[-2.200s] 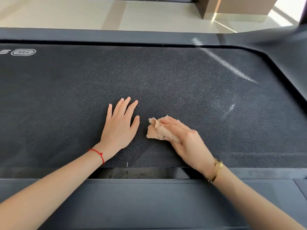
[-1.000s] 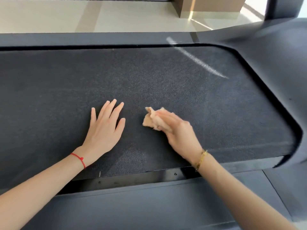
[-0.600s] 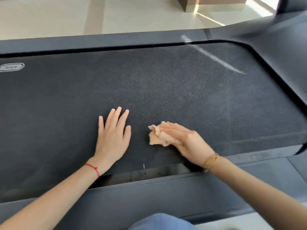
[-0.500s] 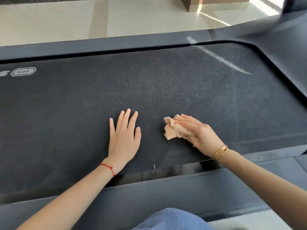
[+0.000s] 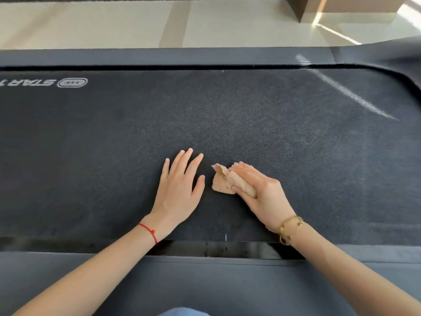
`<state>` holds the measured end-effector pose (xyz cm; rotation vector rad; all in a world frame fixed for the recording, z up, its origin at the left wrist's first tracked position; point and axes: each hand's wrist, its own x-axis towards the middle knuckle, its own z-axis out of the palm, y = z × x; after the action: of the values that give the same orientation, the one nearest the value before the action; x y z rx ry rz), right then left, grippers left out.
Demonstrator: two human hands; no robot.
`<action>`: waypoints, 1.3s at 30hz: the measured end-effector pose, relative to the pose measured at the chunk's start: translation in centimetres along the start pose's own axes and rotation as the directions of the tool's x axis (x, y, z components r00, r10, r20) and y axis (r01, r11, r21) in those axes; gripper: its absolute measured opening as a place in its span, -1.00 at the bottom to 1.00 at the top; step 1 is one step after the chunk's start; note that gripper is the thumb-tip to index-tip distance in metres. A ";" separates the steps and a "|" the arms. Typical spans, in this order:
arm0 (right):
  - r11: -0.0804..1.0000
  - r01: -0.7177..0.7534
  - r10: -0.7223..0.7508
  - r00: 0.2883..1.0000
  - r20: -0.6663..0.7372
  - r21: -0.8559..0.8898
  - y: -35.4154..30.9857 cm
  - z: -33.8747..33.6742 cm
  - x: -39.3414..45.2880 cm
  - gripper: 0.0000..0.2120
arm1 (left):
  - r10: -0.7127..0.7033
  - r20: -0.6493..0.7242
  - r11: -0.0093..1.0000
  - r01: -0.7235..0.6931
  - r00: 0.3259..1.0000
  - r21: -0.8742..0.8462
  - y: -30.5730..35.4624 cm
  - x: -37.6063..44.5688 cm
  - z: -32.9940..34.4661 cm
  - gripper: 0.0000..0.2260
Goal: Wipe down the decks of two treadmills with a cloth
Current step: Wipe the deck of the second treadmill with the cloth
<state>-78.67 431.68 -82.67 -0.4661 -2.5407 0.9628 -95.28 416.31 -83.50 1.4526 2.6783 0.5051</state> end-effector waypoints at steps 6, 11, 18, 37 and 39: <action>0.995 -0.097 0.097 0.993 0.074 -0.007 -0.9 1.8 8.5 -0.77 | -0.141 -0.039 0.990 0.142 0.989 0.020 -3.2 -1.0 -1.3 -0.52; 0.972 0.204 -0.223 0.956 0.190 0.116 -5.1 4.9 4.1 -0.75 | -0.219 -0.046 0.974 0.221 0.975 0.049 -6.3 -2.3 -2.6 -0.53; 0.929 0.350 -0.370 0.868 0.331 0.120 -3.6 3.3 3.0 -0.57 | -0.258 -0.026 0.961 0.259 0.966 0.099 -8.1 -4.3 -4.0 -0.54; 0.992 0.121 -0.115 0.982 0.148 -0.037 -5.1 8.8 12.1 -0.65 | -0.260 0.000 0.951 0.256 0.966 0.171 -15.5 -3.9 -6.7 -0.53; 0.995 0.015 -0.008 0.997 0.078 -0.094 -5.6 9.6 15.2 -0.69 | -0.269 -0.012 0.952 0.268 0.963 0.147 -17.1 -3.9 -7.2 -0.53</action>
<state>-97.23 428.90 -81.93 -0.4491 -2.6648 0.8753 -108.36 402.60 -82.38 1.0851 2.8970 0.2854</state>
